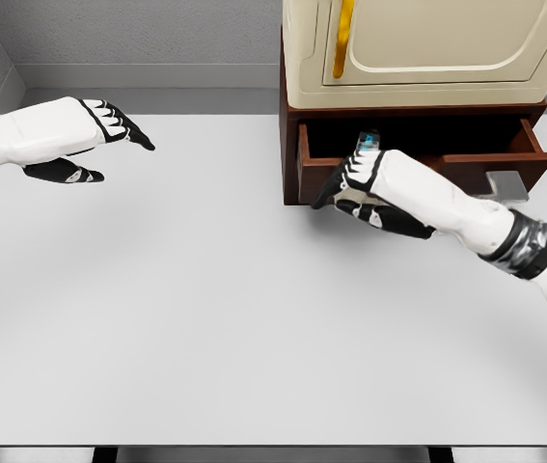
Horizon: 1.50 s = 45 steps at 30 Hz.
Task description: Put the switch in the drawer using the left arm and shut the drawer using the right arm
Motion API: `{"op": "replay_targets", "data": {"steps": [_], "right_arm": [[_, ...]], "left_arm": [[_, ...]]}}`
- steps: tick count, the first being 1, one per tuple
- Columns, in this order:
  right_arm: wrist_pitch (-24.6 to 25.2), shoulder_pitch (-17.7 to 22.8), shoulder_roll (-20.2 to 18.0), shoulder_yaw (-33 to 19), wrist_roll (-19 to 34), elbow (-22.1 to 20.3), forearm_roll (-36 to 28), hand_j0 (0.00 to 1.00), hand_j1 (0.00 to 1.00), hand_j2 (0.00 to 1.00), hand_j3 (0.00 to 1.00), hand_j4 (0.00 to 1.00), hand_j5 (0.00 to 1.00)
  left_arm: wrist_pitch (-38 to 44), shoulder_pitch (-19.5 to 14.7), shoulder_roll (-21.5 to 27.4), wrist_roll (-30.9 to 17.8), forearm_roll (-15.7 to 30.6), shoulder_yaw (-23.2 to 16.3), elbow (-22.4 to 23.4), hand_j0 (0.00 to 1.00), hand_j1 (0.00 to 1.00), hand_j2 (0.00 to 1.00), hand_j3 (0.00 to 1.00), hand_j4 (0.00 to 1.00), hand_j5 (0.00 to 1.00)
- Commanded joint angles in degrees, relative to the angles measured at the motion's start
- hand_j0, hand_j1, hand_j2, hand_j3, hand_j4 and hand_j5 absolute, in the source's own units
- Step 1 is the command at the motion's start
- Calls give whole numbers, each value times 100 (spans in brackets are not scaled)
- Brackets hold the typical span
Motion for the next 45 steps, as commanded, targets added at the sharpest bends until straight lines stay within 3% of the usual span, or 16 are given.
{"op": "replay_targets", "data": {"steps": [1, 18, 32, 34, 45], "right_arm": [[3, 0, -32, 116, -3, -38, 2, 52, 52, 52, 52, 52, 52], [3, 167, -217, 406, -3, 85, 160, 49, 49, 49, 49, 49, 49], [3, -123, -146, 353, 6, 94, 169, 50, 50, 50, 50, 50, 50], [3, -167, -103, 353, 6, 349, 187, 50, 50, 50, 50, 50, 50], [3, -343, -6, 353, 15, 894, 275, 51, 51, 51, 51, 51, 51]], "left_arm": [[10, 0, 6, 3, 37, 5, 3, 81, 81, 81, 81, 81, 81], [10, 18, 6, 3, 28, 5, 4, 81, 81, 81, 81, 81, 81], [10, 35, 23, 3, 37, 49, 4, 81, 81, 81, 81, 81, 81], [10, 35, 23, -6, 37, 49, 4, 81, 81, 81, 81, 81, 81], [10, 53, 41, -6, 19, 57, 12, 81, 81, 81, 81, 81, 81]]}}
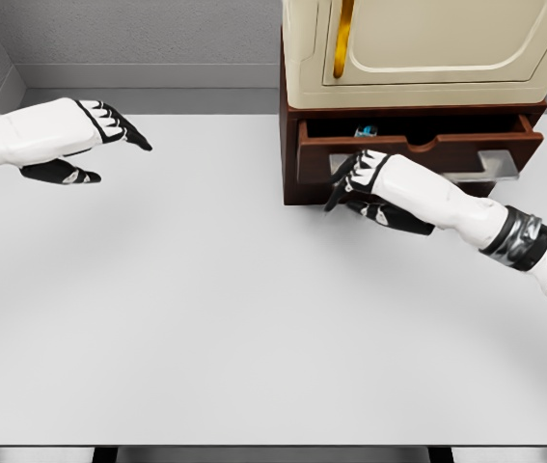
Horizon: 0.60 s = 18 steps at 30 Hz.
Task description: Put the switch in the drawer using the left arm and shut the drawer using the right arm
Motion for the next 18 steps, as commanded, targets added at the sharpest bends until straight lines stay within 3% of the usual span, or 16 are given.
{"op": "replay_targets", "data": {"steps": [1, 4, 10, 16, 18], "right_arm": [[5, -17, 10, -13, -11, 56, -48, 51, 51, 51, 51, 51, 51], [5, -62, -17, -30, -11, -58, -66, 51, 51, 51, 51, 51, 51], [5, -18, -421, -65, -11, -849, -74, 51, 51, 51, 51, 51, 51], [5, 299, -605, -57, -3, -779, 49, 52, 52, 52, 52, 52, 52], [5, 281, -614, -57, -3, -454, 57, 52, 52, 52, 52, 52, 52]], "left_arm": [[11, 0, 4, -1, 25, 6, 6, 81, 81, 81, 81, 81, 81], [11, 0, 4, -1, 43, 7, -3, 81, 81, 81, 81, 81, 81], [11, 0, 4, -1, 51, 7, -3, 81, 81, 81, 81, 81, 81], [11, 0, 4, 8, 60, 7, -3, 81, 81, 81, 81, 81, 81], [11, 0, 4, 8, 60, 6, -3, 81, 81, 81, 81, 81, 81]]}}
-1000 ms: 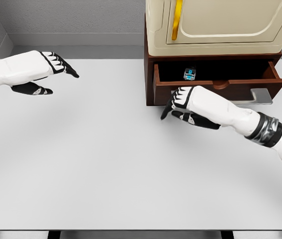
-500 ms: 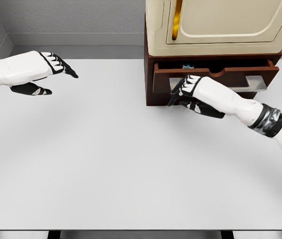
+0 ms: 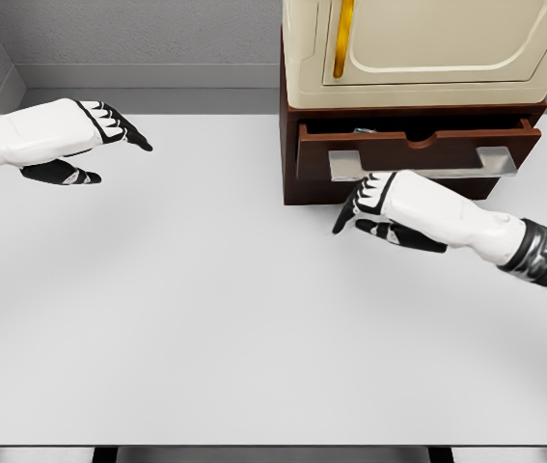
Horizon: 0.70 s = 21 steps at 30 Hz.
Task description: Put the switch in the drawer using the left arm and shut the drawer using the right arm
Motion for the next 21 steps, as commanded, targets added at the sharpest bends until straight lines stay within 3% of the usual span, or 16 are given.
{"op": "replay_targets", "data": {"steps": [1, 14, 21], "right_arm": [[4, 0, -34, -3, -1, 275, 41, 52, 52, 52, 52, 52, 52], [4, -395, 388, -3, -1, 1242, 138, 52, 52, 52, 52, 52, 52], [4, -492, 424, -3, -1, 1312, 129, 52, 52, 52, 52, 52, 52]], "left_arm": [[11, 0, 7, 9, 37, 7, -7, 81, 81, 81, 81, 81, 81], [11, 0, 7, 1, 37, 7, -7, 81, 81, 81, 81, 81, 81], [11, 0, -2, 1, 28, 7, 11, 84, 84, 84, 84, 84, 84]]}}
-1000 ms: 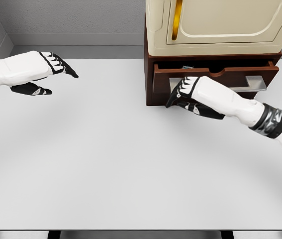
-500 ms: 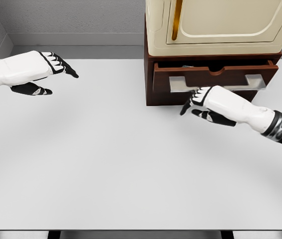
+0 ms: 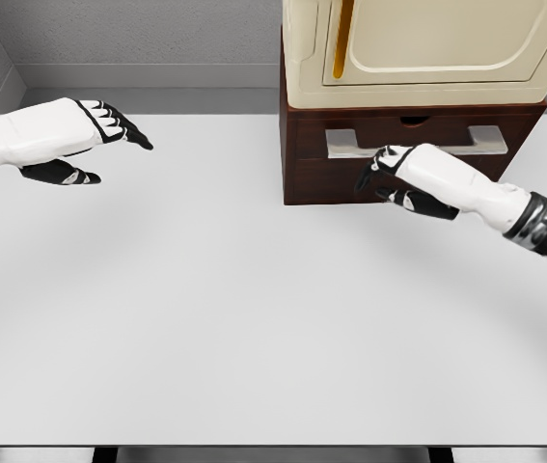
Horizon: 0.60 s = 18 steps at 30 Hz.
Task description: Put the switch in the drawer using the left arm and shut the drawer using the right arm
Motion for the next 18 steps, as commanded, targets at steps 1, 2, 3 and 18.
{"op": "replay_targets", "data": {"steps": [1, 2, 3, 18], "right_arm": [[1, 0, 4, -14, -147, 71, 106, 52, 52, 52, 52, 52, 52], [1, 0, -5, -14, -147, 45, 106, 52, 52, 52, 52, 52, 52], [1, 26, -31, -14, -139, 1, 115, 55, 55, 55, 55, 55, 55], [1, 756, -1042, -541, -130, -1010, 115, 100, 100, 100, 100, 100, 100]], "left_arm": [[10, 0, 0, 1, 37, 1, 3, 84, 84, 84, 84, 84, 84], [10, 0, 9, 1, 37, 1, 12, 86, 86, 86, 86, 86, 86], [10, 0, 9, 1, 37, 1, 12, 90, 90, 90, 90, 90, 90], [10, 0, 9, 1, 37, 80, 39, 100, 100, 100, 100, 100, 100]]}}
